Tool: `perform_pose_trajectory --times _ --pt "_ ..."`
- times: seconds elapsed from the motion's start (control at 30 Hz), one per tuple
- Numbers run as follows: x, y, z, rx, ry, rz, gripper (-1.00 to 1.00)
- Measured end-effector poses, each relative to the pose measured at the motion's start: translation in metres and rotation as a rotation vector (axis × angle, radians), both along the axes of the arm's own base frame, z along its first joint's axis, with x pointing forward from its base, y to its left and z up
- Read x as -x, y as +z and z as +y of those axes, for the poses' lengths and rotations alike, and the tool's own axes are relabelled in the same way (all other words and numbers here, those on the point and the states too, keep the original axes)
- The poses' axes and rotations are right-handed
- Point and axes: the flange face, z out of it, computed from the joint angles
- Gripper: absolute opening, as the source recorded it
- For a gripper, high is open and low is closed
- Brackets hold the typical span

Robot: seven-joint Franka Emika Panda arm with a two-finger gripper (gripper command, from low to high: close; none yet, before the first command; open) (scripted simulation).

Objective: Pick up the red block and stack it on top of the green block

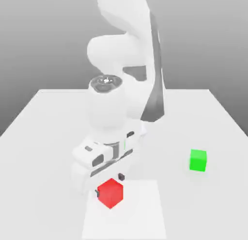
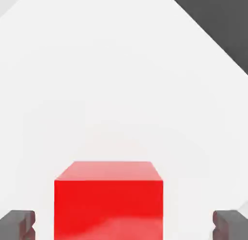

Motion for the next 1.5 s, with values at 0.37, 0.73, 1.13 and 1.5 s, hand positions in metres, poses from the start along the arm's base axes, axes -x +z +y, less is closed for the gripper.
perform_pose_trajectory --times 0.37,0.73,1.13,1.5 --pt "0.001 -0.002 0.000 -0.001 0.000 0.002 -1.00" --pt "0.002 0.050 0.000 -0.003 -0.003 0.005 -1.00" --pt "0.036 0.067 0.137 -0.065 0.408 0.024 -1.00" --pt "0.107 0.084 0.239 -0.054 0.818 0.020 -1.00"
